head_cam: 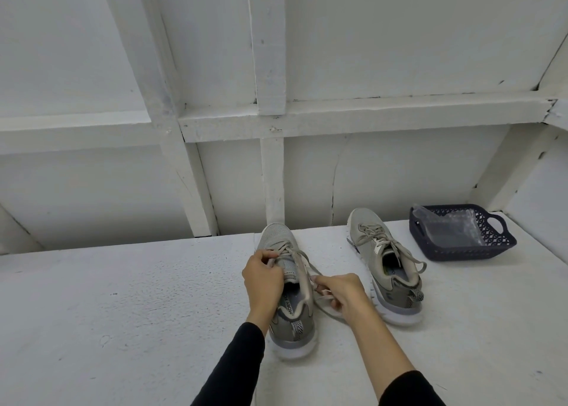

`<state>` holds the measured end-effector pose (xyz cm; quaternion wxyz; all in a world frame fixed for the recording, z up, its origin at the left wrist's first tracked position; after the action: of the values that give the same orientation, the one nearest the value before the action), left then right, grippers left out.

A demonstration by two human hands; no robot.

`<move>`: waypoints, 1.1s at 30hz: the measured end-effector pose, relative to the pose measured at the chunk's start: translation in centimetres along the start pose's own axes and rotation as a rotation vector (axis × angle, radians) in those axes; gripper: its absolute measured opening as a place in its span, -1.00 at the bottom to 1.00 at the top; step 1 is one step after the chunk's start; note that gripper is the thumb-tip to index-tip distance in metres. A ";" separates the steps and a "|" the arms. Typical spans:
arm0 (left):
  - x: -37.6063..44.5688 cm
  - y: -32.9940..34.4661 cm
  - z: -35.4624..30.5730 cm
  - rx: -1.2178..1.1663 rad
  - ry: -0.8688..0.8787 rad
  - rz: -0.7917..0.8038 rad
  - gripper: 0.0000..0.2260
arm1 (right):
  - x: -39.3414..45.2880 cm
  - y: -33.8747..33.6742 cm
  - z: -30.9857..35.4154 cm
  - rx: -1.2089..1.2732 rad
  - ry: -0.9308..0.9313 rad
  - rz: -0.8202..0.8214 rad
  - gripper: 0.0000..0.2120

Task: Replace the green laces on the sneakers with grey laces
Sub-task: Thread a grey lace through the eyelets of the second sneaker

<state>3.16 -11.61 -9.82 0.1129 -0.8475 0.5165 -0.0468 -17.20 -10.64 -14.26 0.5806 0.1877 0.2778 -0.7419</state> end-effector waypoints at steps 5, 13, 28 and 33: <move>0.0 0.1 0.2 0.002 -0.005 -0.004 -0.73 | -0.3 -0.9 0.5 -0.153 -0.118 -0.111 -0.78; 0.2 0.0 0.2 0.028 -0.006 -0.016 -0.74 | -1.5 1.4 1.3 -0.727 -0.356 0.047 -0.70; -0.2 -0.1 -0.3 0.020 -0.004 0.001 -0.75 | 0.3 -2.0 2.2 -0.841 -0.491 -0.415 -0.86; -0.1 -0.1 -0.3 0.019 -0.004 0.006 -0.74 | 0.1 0.3 3.1 -0.845 -0.597 -0.311 -0.78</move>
<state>3.15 -11.54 -9.50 0.1222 -0.8449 0.5184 -0.0495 -16.82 -12.67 -11.98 0.5427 -0.3246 0.3993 -0.6638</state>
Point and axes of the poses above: each hand's wrist, its own x-axis towards the middle knuckle, its own y-axis out of the palm, z = x × y, the point moved 8 cm from there along x, towards the middle knuckle
